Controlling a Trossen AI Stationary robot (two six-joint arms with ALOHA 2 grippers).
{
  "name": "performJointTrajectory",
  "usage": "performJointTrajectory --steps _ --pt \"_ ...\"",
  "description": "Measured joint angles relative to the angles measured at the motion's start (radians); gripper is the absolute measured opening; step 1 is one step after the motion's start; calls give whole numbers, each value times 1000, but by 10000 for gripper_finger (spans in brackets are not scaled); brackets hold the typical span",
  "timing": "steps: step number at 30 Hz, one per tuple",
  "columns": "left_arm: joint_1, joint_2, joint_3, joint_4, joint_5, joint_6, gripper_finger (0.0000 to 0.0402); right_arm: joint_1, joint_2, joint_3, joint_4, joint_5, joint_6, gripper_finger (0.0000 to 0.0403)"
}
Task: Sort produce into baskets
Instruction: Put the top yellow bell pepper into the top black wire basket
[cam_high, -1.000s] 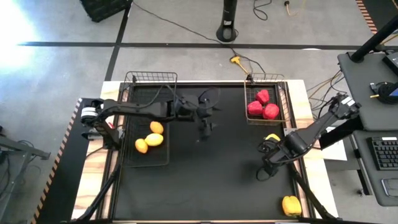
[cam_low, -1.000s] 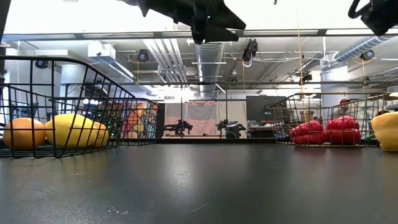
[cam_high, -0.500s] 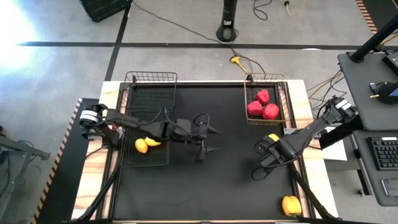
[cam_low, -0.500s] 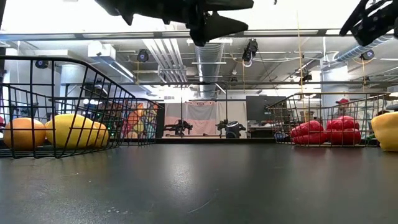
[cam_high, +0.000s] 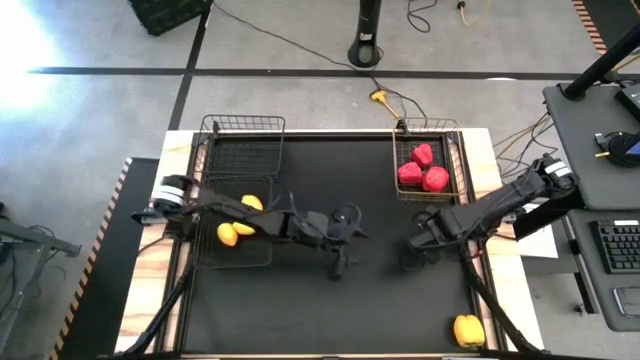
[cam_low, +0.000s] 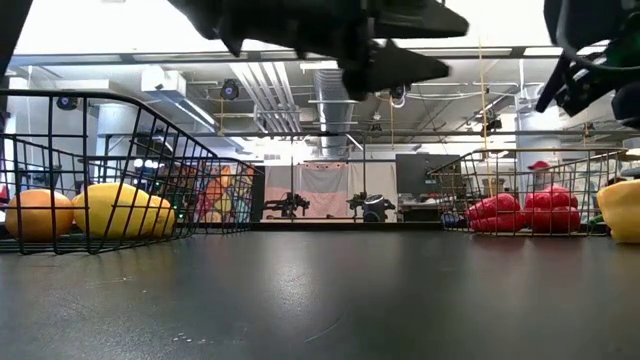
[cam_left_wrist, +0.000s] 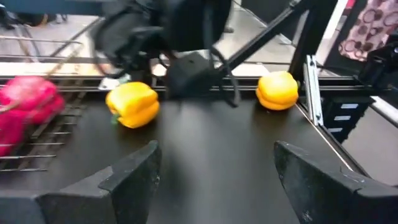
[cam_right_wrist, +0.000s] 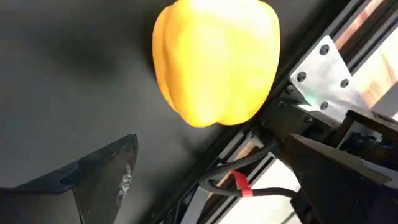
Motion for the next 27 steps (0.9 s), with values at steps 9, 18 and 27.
performJointTrajectory --steps 9,18,27 --pt "7 154 222 -153 183 -32 292 -102 -2 6 -9 -10 -156 400" --pt "14 150 211 -169 157 -52 292 -163 6 -11 -2 -1 -282 400" --pt "30 147 204 -154 153 -53 292 -268 6 -12 22 28 -377 400"
